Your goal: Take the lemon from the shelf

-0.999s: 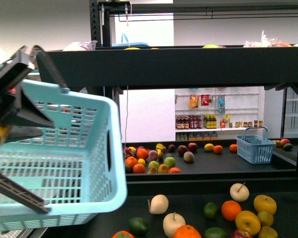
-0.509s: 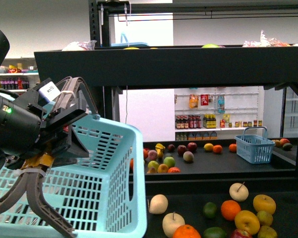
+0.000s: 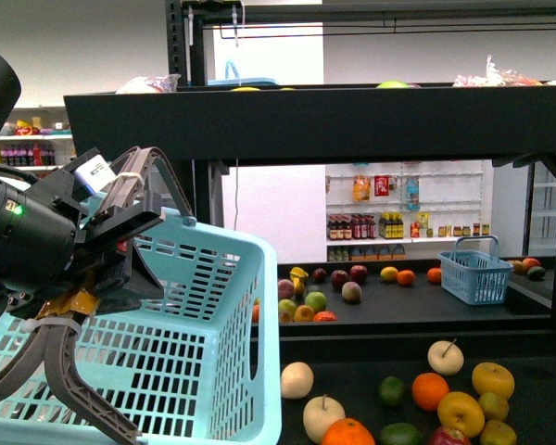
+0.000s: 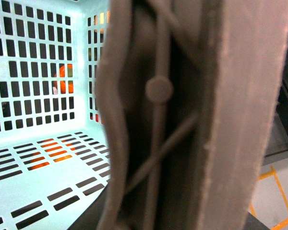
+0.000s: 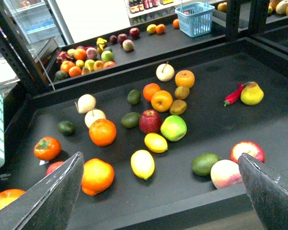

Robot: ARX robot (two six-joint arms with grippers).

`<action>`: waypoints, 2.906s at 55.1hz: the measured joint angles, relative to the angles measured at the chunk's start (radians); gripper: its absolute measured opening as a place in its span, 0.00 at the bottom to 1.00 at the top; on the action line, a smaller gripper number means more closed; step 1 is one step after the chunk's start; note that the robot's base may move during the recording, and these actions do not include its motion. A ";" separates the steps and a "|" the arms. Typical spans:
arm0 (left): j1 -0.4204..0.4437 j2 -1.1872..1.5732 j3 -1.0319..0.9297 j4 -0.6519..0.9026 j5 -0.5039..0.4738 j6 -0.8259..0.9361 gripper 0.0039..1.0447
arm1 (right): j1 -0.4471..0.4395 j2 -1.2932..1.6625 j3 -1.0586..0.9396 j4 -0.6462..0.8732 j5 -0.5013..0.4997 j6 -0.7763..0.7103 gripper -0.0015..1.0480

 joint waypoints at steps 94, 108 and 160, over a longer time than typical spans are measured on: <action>0.000 0.001 0.000 0.000 -0.006 0.001 0.27 | 0.044 2.092 1.572 -0.232 -0.292 -0.325 0.93; 0.000 0.001 0.000 0.000 -0.004 0.001 0.27 | 0.044 2.153 1.660 -0.248 -0.272 -0.359 0.93; 0.000 0.001 0.000 0.000 -0.005 0.001 0.27 | 0.054 2.183 1.646 -0.179 -0.186 -0.414 0.67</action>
